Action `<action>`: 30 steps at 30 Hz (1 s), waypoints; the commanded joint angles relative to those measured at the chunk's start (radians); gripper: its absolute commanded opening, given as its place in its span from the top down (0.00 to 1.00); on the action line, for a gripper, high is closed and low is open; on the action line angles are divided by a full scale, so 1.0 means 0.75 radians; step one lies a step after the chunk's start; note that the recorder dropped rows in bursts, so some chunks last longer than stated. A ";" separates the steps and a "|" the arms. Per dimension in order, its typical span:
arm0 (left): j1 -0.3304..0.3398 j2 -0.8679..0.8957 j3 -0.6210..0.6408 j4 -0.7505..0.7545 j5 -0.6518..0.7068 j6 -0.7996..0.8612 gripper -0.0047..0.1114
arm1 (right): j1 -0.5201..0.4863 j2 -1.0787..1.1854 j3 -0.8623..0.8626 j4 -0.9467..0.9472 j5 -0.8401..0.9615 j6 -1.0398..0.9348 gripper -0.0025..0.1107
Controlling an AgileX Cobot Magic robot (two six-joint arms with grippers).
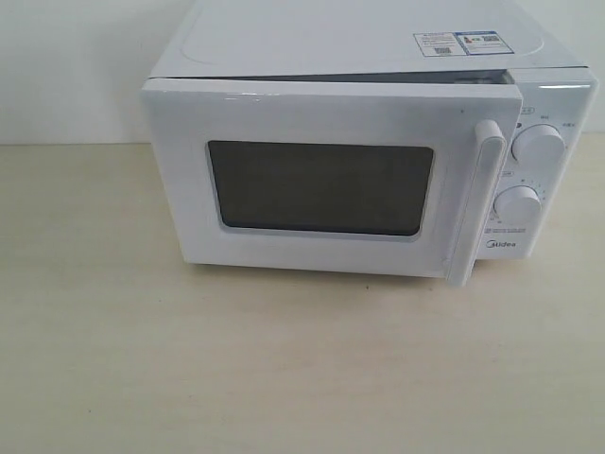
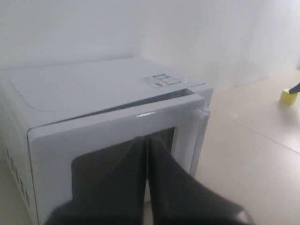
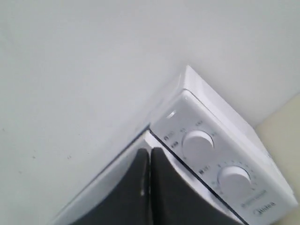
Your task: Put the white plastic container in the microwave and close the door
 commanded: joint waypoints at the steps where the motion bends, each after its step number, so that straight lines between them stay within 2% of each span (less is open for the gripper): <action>1: 0.000 -0.157 0.017 -0.017 -0.035 -0.019 0.93 | -0.002 -0.006 -0.139 -0.168 0.008 0.070 0.98; 7: 0.000 -0.207 0.017 -0.025 -0.043 -0.023 0.93 | -0.002 -0.006 -0.435 -0.231 0.183 0.056 0.98; 12: 0.000 -0.191 0.017 -0.025 -0.043 -0.023 0.93 | -0.002 0.120 -0.811 -0.204 0.595 -0.130 0.98; 17: 0.000 -0.190 0.017 -0.030 -0.049 -0.023 0.93 | -0.002 0.364 -1.110 0.184 1.233 -0.584 0.98; 19: 0.000 -0.190 0.017 -0.030 -0.049 -0.023 0.93 | -0.002 0.458 -1.152 0.399 1.528 -0.758 0.98; 21: 0.000 -0.190 0.017 -0.030 -0.049 -0.023 0.93 | -0.002 0.546 -1.146 0.539 1.684 -0.855 0.98; 26: 0.000 -0.190 0.017 -0.030 -0.049 -0.023 0.93 | -0.002 0.673 -1.064 0.586 1.631 -0.891 0.98; 30: 0.000 -0.190 0.019 -0.030 -0.049 -0.023 0.93 | -0.002 0.772 -0.929 0.832 1.600 -1.128 0.98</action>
